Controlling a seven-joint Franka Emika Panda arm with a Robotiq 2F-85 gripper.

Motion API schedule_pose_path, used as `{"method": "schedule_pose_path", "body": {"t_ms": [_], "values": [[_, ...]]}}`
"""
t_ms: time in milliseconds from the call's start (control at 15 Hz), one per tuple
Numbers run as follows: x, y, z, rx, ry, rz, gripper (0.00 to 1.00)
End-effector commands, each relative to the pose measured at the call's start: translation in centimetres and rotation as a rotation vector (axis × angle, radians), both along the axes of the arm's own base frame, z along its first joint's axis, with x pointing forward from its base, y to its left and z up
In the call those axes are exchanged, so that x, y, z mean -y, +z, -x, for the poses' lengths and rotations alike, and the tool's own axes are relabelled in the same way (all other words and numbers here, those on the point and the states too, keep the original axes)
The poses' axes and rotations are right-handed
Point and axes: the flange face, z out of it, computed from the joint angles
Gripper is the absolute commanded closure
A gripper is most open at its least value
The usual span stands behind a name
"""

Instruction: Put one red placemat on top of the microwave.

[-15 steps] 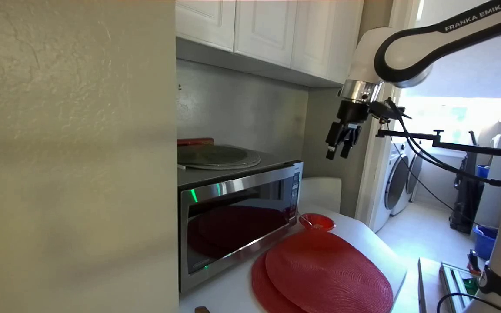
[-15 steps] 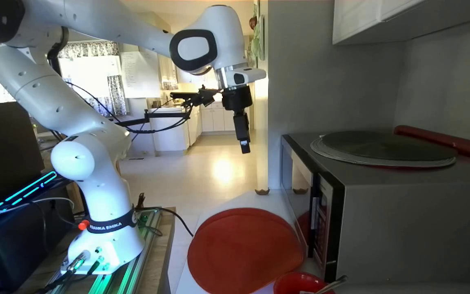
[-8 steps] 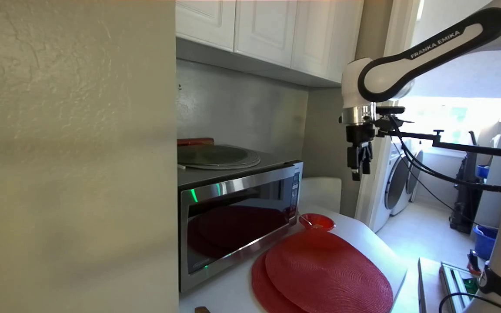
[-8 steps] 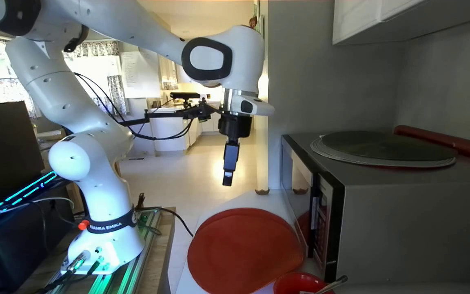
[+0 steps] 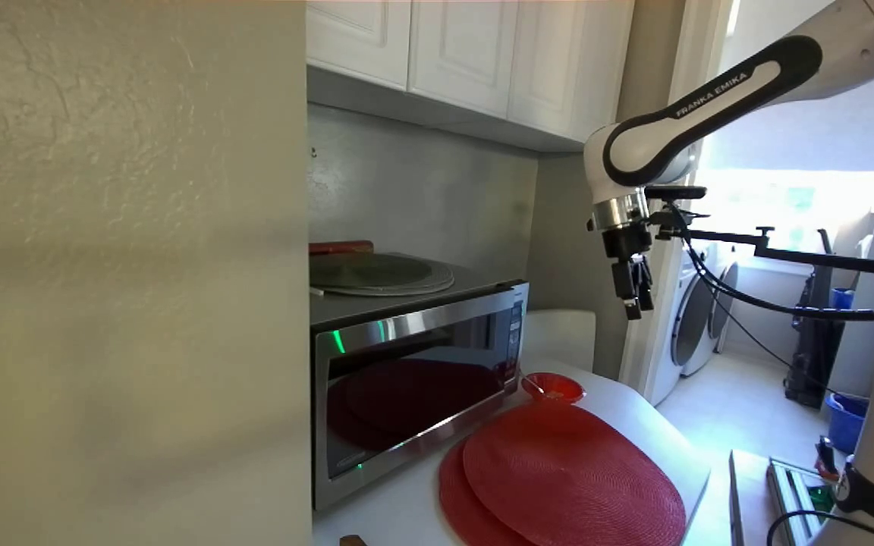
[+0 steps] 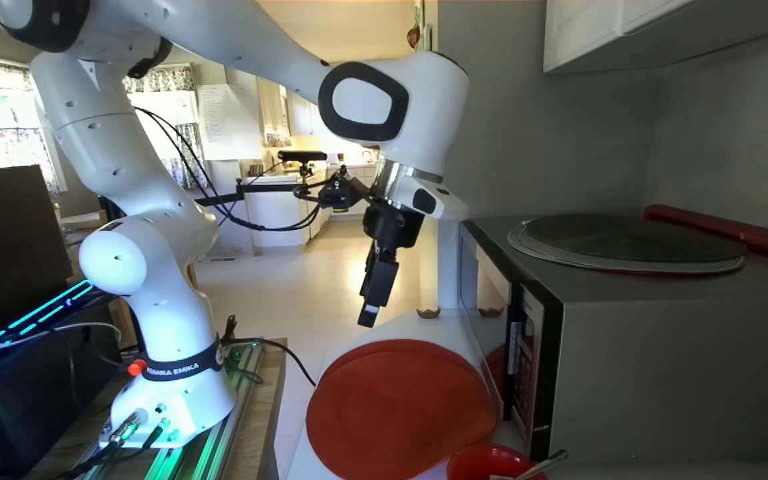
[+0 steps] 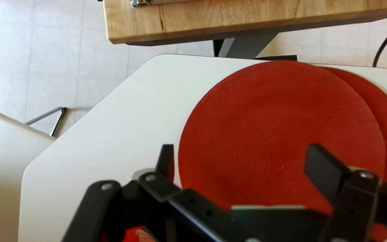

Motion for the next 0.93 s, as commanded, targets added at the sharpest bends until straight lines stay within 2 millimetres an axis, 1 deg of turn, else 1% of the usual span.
{"method": "schedule_pose_path", "body": {"t_ms": [0, 67, 267, 400, 600, 733, 867], "values": [[0.1, -0.1, -0.5, -0.036, -0.021, -0.03, 0.0], [0.3, -1.2, -0.9, -0.12, -0.046, -0.076, 0.0], [1.1, -3.7, -1.3, -0.2, -0.082, -0.184, 0.0], [2.3, -5.6, -2.0, -0.219, -0.131, -0.269, 0.0], [4.4, -7.8, -3.5, -0.215, -0.193, -0.404, 0.0], [5.6, -9.5, -4.9, -0.149, -0.257, -0.483, 0.0], [6.7, -11.1, -5.8, -0.078, -0.285, -0.518, 0.0]]}}
